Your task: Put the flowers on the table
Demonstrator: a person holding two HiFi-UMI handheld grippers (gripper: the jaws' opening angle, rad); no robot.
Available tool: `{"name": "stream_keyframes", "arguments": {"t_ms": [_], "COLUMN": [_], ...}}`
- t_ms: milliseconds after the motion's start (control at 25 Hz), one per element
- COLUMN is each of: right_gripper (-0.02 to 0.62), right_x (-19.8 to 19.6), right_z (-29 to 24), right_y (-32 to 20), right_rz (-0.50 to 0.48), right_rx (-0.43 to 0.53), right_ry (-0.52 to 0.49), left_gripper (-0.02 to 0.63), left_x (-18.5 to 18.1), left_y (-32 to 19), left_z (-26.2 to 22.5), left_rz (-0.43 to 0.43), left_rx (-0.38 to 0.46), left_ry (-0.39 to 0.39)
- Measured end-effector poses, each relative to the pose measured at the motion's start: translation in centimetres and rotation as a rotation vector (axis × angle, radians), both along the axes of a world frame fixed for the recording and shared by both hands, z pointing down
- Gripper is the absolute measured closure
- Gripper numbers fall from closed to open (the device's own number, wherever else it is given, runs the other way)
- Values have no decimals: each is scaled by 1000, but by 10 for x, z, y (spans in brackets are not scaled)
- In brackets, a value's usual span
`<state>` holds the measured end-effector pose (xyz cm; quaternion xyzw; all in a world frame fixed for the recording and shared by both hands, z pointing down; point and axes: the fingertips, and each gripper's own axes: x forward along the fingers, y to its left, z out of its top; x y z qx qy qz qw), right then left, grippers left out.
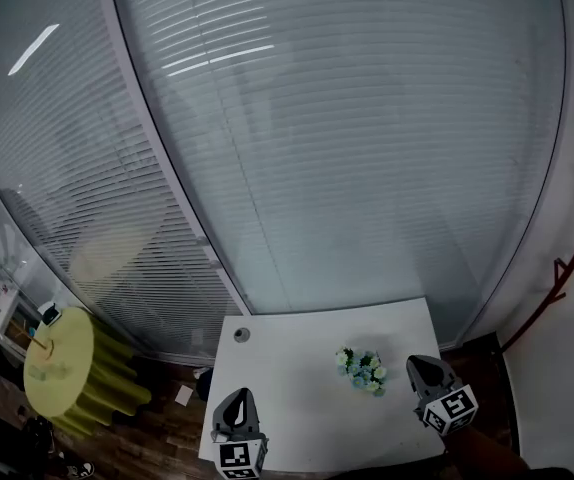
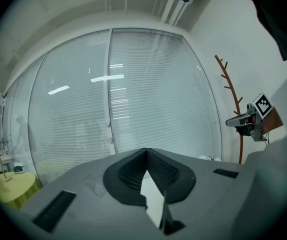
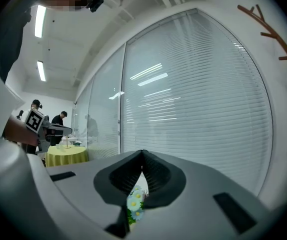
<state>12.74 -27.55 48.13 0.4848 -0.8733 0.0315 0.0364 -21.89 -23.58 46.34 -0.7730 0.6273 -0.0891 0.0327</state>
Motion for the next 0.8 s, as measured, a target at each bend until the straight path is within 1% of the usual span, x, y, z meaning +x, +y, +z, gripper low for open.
{"name": "stream_keyframes", "arguments": {"t_ms": [120,360,640,800], "right_gripper": [578,578,578,578], "right_x": [8,12,18,17], "right_z": [0,2,-2,-2], "right_y": [-6,-11,-14,-14], "right_rz": [17,15,26,29], "right_rx": [13,26,45,37], "right_ry": [-4,-1,-3,3], "left_gripper": [603,603,602,602], "left_x": [-1,5,14,18], "left_y": [-4,-11,-16,-18], "left_z": [-3,-9,-12,-13], "left_rz": [-1,14,29,36], "left_rx": [6,17,13,20], "left_ry": [-18,-35,-41,-40]}}
